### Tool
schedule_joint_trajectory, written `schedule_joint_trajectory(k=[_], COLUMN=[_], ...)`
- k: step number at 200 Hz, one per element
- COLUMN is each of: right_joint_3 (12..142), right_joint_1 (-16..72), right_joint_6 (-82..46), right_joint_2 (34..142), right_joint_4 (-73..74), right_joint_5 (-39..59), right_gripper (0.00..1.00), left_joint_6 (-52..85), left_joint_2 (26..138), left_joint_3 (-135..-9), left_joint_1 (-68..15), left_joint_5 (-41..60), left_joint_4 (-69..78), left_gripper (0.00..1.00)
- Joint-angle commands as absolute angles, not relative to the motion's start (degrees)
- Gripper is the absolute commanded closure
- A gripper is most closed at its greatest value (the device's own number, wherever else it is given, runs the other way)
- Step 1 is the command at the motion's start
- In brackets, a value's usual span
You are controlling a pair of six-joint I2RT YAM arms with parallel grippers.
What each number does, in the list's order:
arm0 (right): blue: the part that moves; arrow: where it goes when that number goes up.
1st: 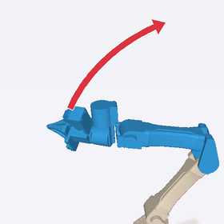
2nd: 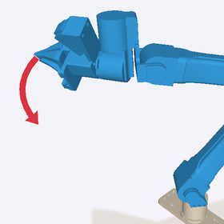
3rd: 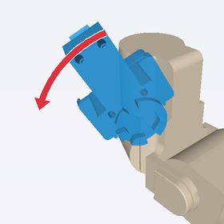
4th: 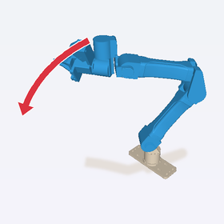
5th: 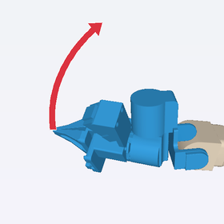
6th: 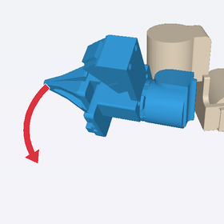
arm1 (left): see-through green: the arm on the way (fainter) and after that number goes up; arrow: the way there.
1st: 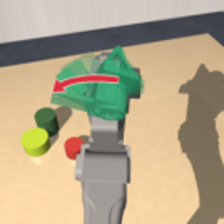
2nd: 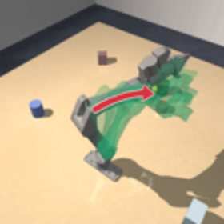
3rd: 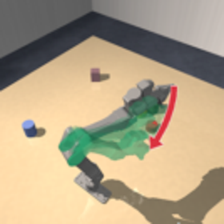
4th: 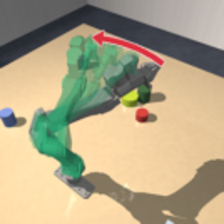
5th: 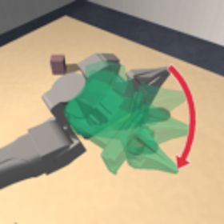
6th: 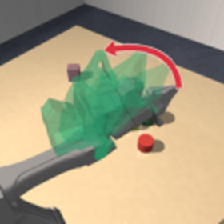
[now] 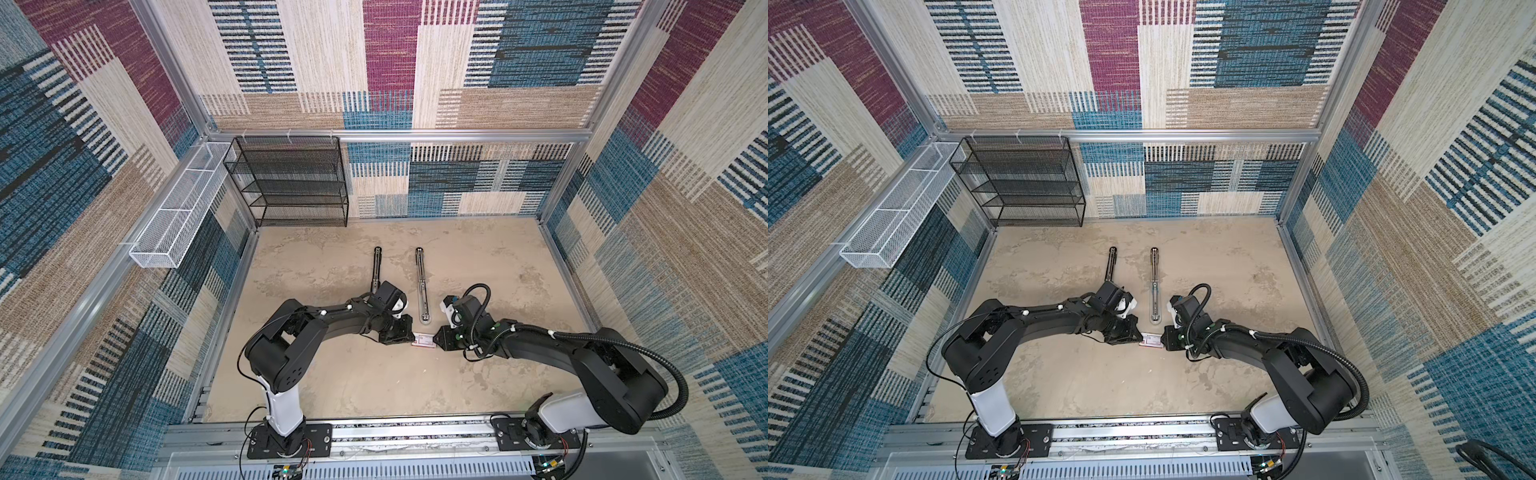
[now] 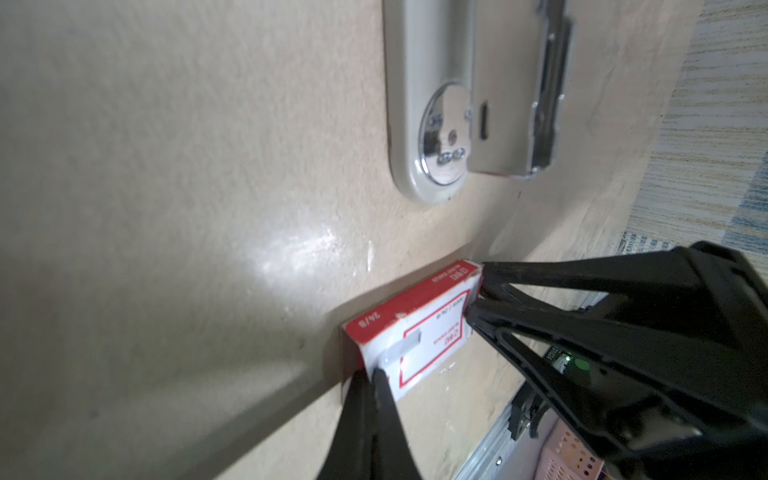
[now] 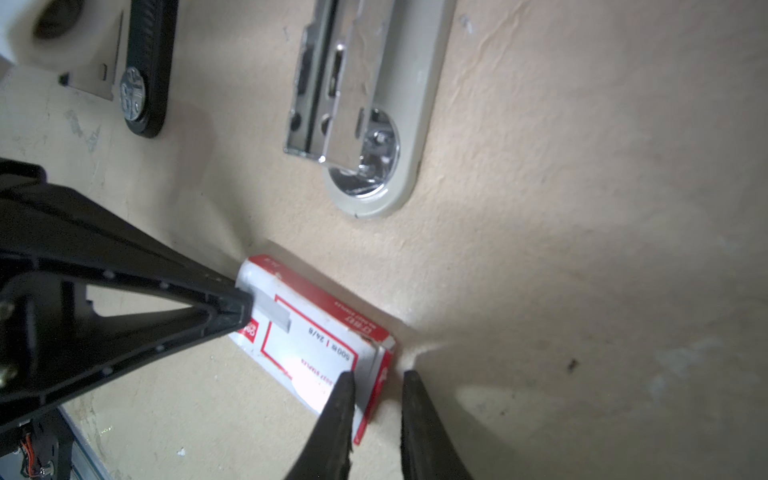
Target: Load the staples into the stapler
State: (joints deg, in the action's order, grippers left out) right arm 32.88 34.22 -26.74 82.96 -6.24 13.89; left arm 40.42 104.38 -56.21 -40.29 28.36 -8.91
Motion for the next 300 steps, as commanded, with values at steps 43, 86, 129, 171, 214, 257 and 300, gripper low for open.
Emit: schedule_joint_trajectory(k=[43,86,129,171,214,257,300], right_joint_3=[33.7,34.3,34.4,34.8,35.0,36.2,37.2], right_joint_1=[34.3,34.3,34.2,34.2,34.2,34.4,35.1], right_joint_6=[-25.7,-25.3,-25.6,-25.8,-26.9,-26.6,-26.9], right_joint_2=[83.4,83.4,81.3,79.8,78.0,79.9,82.6], right_joint_4=[-10.4,-12.4,-13.8,-13.1,-9.4,-8.5,-8.4], right_joint_5=[7.1,5.1,3.6,5.4,11.4,13.3,12.7], right_gripper=[0.81,0.83,0.82,0.79,0.59,0.59,0.53], left_joint_6=[40.1,40.2,39.9,40.0,40.2,40.3,40.4], left_joint_2=[103.4,103.2,102.7,102.8,103.0,103.1,103.0], left_joint_3=[-55.4,-55.3,-55.0,-54.8,-54.7,-54.9,-54.9], left_joint_1=[-40.3,-40.3,-40.2,-40.2,-40.2,-40.3,-40.2], left_joint_5=[26.4,26.3,26.0,26.0,26.0,26.4,26.5], left_joint_4=[-10.3,-10.5,-11.0,-10.6,-10.5,-10.1,-10.3], left_gripper=[1.00,1.00,1.00,1.00,1.00,1.00,1.00])
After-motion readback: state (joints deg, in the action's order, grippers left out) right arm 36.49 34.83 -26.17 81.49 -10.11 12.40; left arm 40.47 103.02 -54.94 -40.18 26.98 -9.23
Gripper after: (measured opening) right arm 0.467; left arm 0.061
